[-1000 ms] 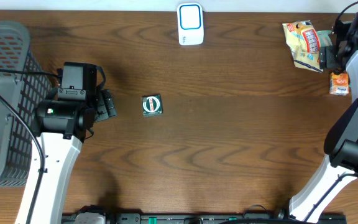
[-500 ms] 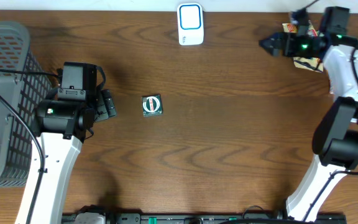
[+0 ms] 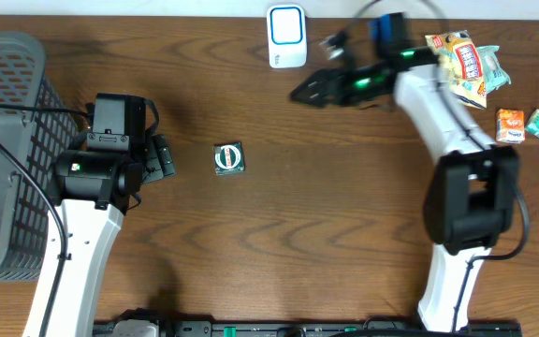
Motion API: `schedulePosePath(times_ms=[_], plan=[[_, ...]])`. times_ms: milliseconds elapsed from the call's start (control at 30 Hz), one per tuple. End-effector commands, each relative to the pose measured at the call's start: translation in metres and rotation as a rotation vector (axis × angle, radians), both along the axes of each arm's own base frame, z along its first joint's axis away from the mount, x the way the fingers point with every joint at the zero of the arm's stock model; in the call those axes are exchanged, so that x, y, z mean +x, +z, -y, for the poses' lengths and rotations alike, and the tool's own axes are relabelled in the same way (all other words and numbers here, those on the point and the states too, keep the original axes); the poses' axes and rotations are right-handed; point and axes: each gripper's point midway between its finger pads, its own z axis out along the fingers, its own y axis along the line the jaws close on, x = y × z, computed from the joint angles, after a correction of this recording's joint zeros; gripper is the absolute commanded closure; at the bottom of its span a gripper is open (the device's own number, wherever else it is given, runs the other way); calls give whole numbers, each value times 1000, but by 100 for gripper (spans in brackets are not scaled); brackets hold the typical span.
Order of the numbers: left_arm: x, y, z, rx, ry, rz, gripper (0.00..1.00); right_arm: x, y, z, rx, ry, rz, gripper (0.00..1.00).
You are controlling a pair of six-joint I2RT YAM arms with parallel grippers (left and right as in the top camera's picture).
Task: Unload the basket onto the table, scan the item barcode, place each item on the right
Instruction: 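Reach the right gripper to the green Zam-Buk tin and grasp it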
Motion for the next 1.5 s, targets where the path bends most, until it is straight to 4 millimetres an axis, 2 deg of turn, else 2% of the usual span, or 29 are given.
schedulePosePath(times_ms=[0, 100, 200, 367, 633, 867, 1133, 1300, 1467], plan=[[2, 4, 0, -1, 4, 10, 2, -3, -35, -13, -281, -106, -1, 1], [2, 4, 0, -1, 4, 9, 2, -9, -49, -28, -460, -210, 30, 1], [2, 4, 0, -1, 4, 10, 2, -19, -56, -46, -560, -278, 66, 1], [2, 4, 0, 0, 3, 10, 2, -47, -64, -89, -605, -320, 94, 1], [2, 4, 0, -1, 4, 10, 2, -65, -80, -121, -657, -350, 166, 1], [2, 4, 0, 0, 3, 10, 2, -75, -88, -137, -648, -332, 169, 1], [2, 4, 0, -1, 4, 10, 2, -73, -117, -140, -670, -324, 157, 1], [2, 4, 0, -1, 4, 9, 2, -73, -129, -139, -683, -320, 149, 9], [2, 4, 0, -1, 4, 9, 2, -73, -131, -139, -686, -319, 150, 27]])
